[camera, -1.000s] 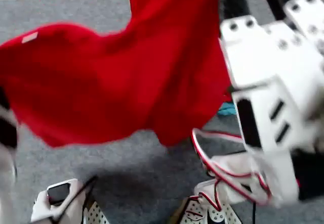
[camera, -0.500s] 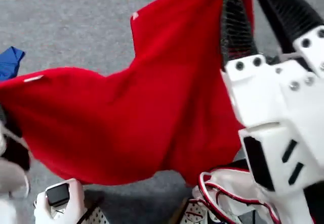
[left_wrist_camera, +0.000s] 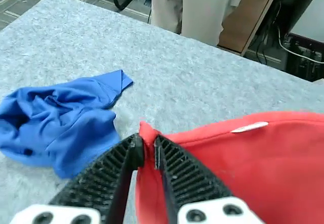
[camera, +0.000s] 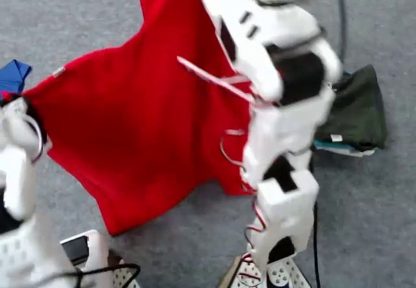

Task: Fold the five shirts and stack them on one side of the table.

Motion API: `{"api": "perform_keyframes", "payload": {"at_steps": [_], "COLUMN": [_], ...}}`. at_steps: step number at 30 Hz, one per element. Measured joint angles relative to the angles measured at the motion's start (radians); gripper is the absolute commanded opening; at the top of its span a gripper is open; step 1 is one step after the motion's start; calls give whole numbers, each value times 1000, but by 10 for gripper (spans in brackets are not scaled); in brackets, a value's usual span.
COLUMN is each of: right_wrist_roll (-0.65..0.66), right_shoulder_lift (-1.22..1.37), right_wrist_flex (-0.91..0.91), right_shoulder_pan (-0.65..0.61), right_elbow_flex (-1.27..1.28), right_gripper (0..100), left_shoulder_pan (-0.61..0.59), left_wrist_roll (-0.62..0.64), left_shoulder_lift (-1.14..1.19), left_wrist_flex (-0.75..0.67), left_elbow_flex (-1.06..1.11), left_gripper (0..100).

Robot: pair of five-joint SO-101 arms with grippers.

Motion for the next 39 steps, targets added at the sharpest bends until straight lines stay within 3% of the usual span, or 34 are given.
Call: {"api": "perform_keyframes", "payload": {"at_steps": [7,12,21,27,39], "right_wrist_roll": [0,-2,-2,20,532], "right_shoulder_lift": [210,241,292,290,288], "right_wrist_flex": [-244,-345,-362,-256,292], "right_shoulder_pan": [0,0,2,38,57], "right_elbow_flex": [2,2,11,11,-112], "right_gripper": [4,4,4,4,4], "left_shoulder_pan": [-86,-104,-104,-104,-52], "left_wrist_roll": [28,40,40,40,-54], "left_shoulder_lift": [55,212,382,385,391], "left_wrist_flex": [-423,-508,-440,-431,-164], "left_elbow_flex": [181,167,61,60,60], "left_gripper": [21,20,19,19,19]}}
